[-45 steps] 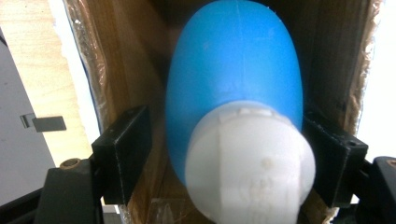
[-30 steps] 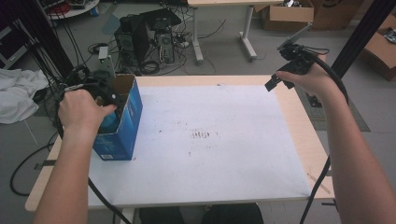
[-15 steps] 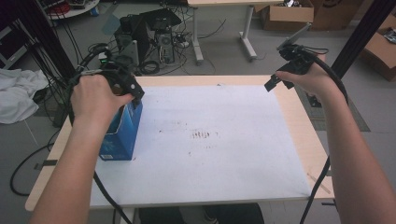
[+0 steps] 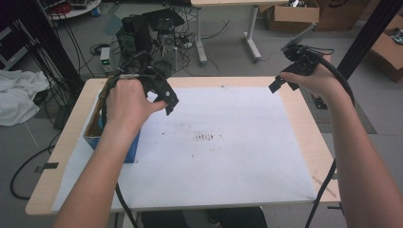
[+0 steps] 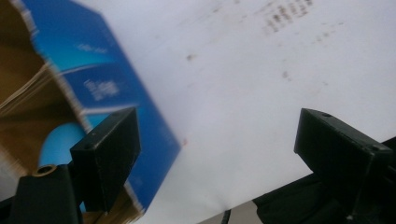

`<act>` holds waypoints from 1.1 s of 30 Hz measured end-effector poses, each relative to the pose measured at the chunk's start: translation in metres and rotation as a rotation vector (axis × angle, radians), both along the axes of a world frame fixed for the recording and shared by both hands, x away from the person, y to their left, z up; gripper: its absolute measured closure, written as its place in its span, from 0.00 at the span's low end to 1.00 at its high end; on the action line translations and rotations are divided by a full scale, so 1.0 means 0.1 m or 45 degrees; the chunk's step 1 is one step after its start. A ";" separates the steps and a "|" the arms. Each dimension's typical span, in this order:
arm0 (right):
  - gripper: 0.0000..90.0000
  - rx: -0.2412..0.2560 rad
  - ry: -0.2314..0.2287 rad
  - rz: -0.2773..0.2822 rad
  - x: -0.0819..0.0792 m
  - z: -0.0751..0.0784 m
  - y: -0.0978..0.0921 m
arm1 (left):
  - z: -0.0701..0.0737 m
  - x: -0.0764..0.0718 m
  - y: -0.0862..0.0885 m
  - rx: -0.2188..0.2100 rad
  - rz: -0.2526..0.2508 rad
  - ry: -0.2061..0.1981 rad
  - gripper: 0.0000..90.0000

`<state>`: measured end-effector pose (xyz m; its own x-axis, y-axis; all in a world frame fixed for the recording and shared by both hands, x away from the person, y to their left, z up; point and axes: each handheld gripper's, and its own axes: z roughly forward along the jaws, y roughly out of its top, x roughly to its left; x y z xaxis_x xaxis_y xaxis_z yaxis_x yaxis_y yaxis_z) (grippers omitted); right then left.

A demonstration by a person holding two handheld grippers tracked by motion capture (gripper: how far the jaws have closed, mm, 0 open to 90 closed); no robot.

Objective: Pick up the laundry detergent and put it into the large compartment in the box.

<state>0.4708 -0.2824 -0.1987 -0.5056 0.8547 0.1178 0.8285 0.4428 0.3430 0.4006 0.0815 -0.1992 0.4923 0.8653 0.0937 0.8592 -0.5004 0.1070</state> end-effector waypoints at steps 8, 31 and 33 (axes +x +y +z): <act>0.19 -0.002 0.021 0.005 0.03 -0.04 0.05 | -0.23 -0.03 -0.36 -0.020 -0.129 0.013 0.17; 0.19 -0.005 0.040 0.006 0.04 -0.06 0.01 | -0.46 0.03 -0.63 0.036 -0.184 0.037 0.17; 0.20 -0.006 0.037 0.003 0.04 -0.06 0.00 | -0.46 0.03 -0.63 0.036 -0.189 0.041 0.16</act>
